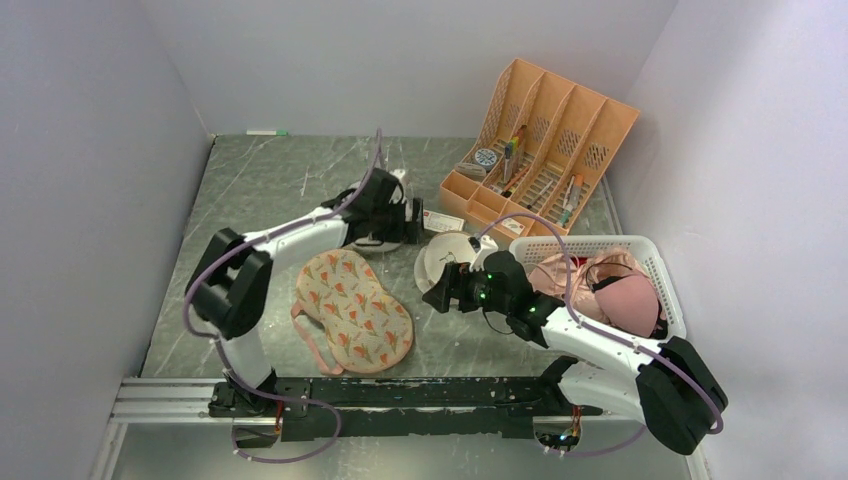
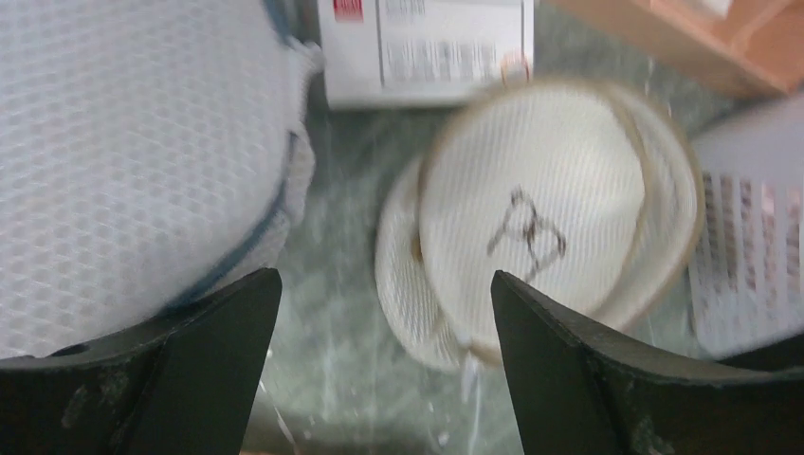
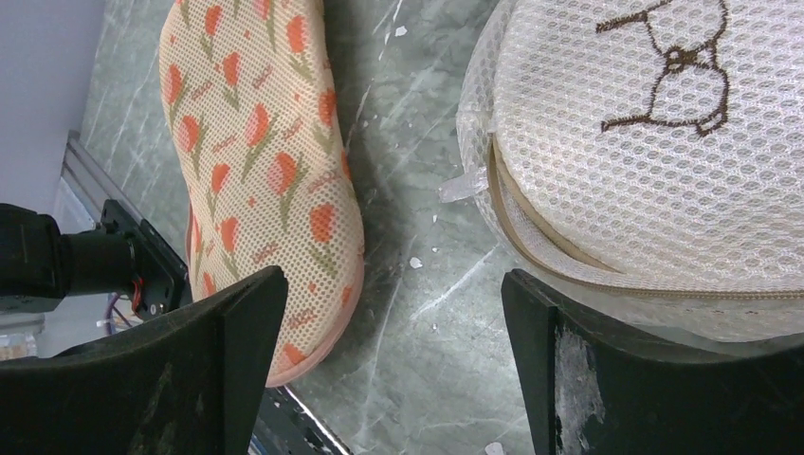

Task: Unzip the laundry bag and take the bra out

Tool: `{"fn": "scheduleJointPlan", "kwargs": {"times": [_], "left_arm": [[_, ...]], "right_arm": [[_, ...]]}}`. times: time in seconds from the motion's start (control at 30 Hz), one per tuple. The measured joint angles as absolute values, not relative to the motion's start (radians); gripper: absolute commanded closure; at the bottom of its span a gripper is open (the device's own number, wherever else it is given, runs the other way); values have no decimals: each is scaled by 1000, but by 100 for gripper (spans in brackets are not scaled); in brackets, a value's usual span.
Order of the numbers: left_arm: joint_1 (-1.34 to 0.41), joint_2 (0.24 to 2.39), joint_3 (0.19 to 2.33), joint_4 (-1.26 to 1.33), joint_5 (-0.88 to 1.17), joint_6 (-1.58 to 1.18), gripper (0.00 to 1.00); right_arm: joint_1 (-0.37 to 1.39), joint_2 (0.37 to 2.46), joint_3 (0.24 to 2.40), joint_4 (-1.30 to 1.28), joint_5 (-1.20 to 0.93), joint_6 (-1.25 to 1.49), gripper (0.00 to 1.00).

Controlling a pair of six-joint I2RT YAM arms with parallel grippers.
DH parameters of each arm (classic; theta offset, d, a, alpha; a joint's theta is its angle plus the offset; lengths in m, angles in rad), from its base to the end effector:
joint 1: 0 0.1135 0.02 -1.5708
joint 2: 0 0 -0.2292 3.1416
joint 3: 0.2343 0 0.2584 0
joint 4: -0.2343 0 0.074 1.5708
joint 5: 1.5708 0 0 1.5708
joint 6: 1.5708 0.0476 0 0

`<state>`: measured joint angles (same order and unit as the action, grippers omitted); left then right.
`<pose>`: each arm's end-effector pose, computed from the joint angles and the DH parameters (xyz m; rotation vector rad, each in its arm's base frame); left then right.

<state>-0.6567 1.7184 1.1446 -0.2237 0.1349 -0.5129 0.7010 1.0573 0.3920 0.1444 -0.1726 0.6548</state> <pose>0.2986 -0.2383 0.1674 0.2461 2.4673 -0.6967 0.1835 0.1656 0.1450 -0.1640 2.2385 0.9653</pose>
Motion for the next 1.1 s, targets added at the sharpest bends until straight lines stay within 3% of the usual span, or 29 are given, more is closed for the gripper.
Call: {"fn": "scheduleJointPlan", "kwargs": {"times": [0.13,0.27,0.57,0.7,0.93,1.1], "left_arm": [[-642,1833,1351,-271,69,-467,6],[-638,1787,1364,-278,52,-444,6],[-638,1408,916,-335,74,-483,6],[-638,1294,771,-396,73,-550,6],[-638,1225,710,-417,34,-632,6],[-638,1225,710,-442,-31,-669,6]], "right_arm": [[700,1057,391,144,-186,663,16],[700,1056,390,136,-175,660,15],[650,1051,391,44,-25,622,14],[625,1157,408,88,-10,601,14],[598,1510,670,154,0,558,14],[595,1564,815,128,11,532,10]]}}
